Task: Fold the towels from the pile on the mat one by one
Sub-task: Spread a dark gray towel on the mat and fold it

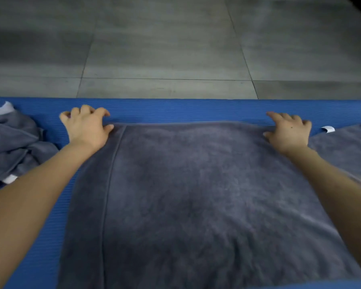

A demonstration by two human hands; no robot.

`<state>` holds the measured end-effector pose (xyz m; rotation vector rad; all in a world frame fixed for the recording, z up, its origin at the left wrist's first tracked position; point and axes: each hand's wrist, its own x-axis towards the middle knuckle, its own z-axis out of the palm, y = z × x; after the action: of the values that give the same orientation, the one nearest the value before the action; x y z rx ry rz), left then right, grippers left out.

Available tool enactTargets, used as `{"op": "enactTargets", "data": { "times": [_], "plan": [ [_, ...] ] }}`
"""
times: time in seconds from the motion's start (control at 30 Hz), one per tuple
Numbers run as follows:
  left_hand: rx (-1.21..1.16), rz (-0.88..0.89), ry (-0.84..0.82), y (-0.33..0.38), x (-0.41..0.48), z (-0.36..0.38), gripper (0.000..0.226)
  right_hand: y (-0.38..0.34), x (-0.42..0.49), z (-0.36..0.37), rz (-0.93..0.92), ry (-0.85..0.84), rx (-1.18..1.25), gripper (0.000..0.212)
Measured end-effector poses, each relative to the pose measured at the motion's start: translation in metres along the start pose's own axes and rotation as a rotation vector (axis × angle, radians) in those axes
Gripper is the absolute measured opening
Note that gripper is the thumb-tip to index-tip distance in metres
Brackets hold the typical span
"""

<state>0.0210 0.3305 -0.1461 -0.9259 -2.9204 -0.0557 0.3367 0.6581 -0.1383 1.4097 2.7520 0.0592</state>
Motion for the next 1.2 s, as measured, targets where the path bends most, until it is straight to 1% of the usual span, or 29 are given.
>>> {"op": "enactTargets", "data": {
  "times": [0.03,0.07,0.1,0.17,0.2,0.27,0.33,0.4,0.43,0.47,0.5,0.57,0.6,0.7,0.77,0.8,0.83,0.87,0.9,0.93,0.97,1.0,1.1,1.13,1.2],
  "plan": [
    [-0.024,0.01,0.011,-0.001,-0.009,0.0,0.033,-0.007,-0.01,0.003,-0.026,0.038,-0.012,0.053],
    [-0.05,0.035,0.037,-0.002,-0.022,0.0,0.034,-0.015,-0.024,0.005,-0.072,0.104,0.004,0.051],
    [-0.07,0.075,0.063,-0.004,-0.037,-0.001,0.034,-0.024,-0.043,0.007,-0.136,0.172,0.03,0.044],
    [-0.097,0.181,0.08,-0.008,-0.078,-0.002,0.031,-0.04,-0.093,0.011,-0.301,0.266,0.087,0.031],
    [-0.122,0.234,0.062,-0.011,-0.102,-0.002,0.029,-0.047,-0.121,0.013,-0.397,0.264,0.135,0.031],
    [-0.2,0.321,-0.017,-0.017,-0.152,-0.002,0.026,-0.056,-0.18,0.021,-0.594,0.202,0.235,0.032],
    [-0.29,0.407,-0.113,-0.02,-0.2,-0.001,0.021,-0.062,-0.235,0.032,-0.762,0.095,0.287,0.032],
    [-0.327,0.533,-0.265,-0.022,-0.238,-0.002,0.029,-0.064,-0.275,0.043,-0.9,-0.008,0.269,0.035],
    [-0.317,0.611,-0.345,-0.023,-0.253,-0.002,0.032,-0.065,-0.289,0.046,-0.939,-0.038,0.239,0.036],
    [-0.292,0.681,-0.411,-0.024,-0.265,-0.002,0.03,-0.067,-0.298,0.048,-0.955,-0.044,0.21,0.037],
    [-0.268,0.742,-0.441,-0.024,-0.275,-0.002,0.028,-0.068,-0.304,0.049,-0.955,-0.036,0.188,0.038],
    [-0.204,0.799,-0.49,-0.023,-0.286,-0.003,0.036,-0.071,-0.309,0.048,-0.949,-0.005,0.158,0.039],
    [-0.163,0.801,-0.5,-0.021,-0.286,-0.007,0.039,-0.072,-0.309,0.047,-0.956,0.013,0.145,0.037],
    [-0.102,0.802,-0.512,-0.017,-0.285,-0.015,0.028,-0.075,-0.311,0.045,-0.96,0.008,0.138,0.039],
    [-0.095,0.804,-0.598,-0.014,-0.285,-0.022,0.016,-0.077,-0.315,0.044,-0.971,-0.041,0.135,0.039],
    [-0.076,0.792,-0.664,-0.014,-0.284,-0.025,0.011,-0.079,-0.318,0.044,-0.988,-0.072,0.12,0.035],
    [-0.056,0.809,-0.736,-0.014,-0.283,-0.027,0.013,-0.08,-0.32,0.045,-1.007,-0.096,0.111,0.03],
    [-0.039,0.827,-0.806,-0.013,-0.281,-0.03,0.015,-0.08,-0.322,0.044,-1.018,-0.121,0.1,0.02],
    [-0.021,0.867,-0.839,-0.01,-0.278,-0.032,0.015,-0.079,-0.324,0.044,-1.023,-0.137,0.104,0.007],
    [0.004,0.901,-0.843,-0.007,-0.275,-0.035,0.016,-0.078,-0.323,0.04,-0.998,-0.144,0.123,0.009],
    [0.029,0.92,-0.83,-0.003,-0.27,-0.036,0.018,-0.077,-0.322,0.037,-0.967,-0.14,0.142,0.02],
    [0.038,0.929,-0.795,0.004,-0.264,-0.037,0.021,-0.076,-0.32,0.032,-0.914,-0.135,0.148,0.025],
    [-0.035,0.945,-0.636,0.034,-0.247,-0.04,0.027,-0.067,-0.316,0.017,-0.714,-0.082,0.169,0.027],
    [-0.069,0.95,-0.589,0.046,-0.242,-0.042,0.028,-0.059,-0.314,0.01,-0.648,-0.091,0.167,0.028],
    [-0.122,0.975,-0.514,0.068,-0.233,-0.046,0.03,-0.034,-0.307,-0.003,-0.557,-0.089,0.094,0.03]
  ]
}}
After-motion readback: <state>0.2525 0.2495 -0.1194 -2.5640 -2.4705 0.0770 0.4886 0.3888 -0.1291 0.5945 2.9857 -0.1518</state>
